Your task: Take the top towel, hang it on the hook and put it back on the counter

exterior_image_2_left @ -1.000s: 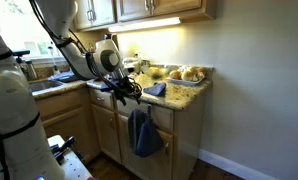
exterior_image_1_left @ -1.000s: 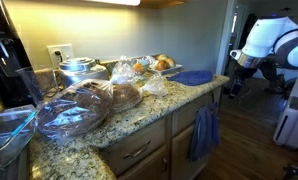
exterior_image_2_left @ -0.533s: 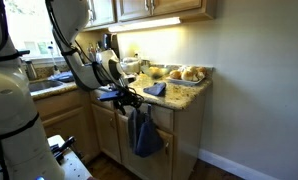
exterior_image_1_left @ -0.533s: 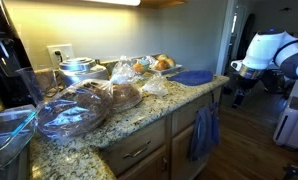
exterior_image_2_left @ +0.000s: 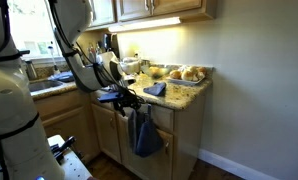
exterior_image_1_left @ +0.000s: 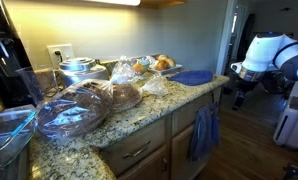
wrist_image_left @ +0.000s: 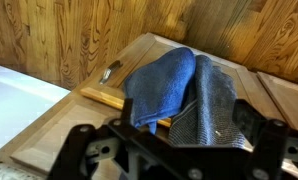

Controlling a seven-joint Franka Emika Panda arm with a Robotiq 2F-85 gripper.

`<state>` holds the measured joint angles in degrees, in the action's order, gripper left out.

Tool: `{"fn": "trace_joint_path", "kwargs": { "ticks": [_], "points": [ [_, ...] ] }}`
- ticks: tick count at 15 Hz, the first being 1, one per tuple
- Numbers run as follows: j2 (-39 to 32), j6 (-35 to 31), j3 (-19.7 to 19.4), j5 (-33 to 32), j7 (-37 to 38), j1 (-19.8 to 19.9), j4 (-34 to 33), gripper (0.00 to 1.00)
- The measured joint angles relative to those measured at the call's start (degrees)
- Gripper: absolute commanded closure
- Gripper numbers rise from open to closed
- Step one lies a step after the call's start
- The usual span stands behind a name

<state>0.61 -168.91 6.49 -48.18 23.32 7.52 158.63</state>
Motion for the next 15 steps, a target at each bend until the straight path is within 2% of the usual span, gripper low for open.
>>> {"fn": "trace_joint_path", "kwargs": {
  "ticks": [3,7,15],
  "points": [
    [0.0,0.0,-0.1,-1.0,0.1,0.0,-0.3,0.00],
    [-0.3,-0.6,-1.6,-6.2,1.0,0.4,-1.7,0.00],
    [-6.7,-8.2,-6.8,-13.0,2.9,1.8,-4.3,0.00]
  ]
}}
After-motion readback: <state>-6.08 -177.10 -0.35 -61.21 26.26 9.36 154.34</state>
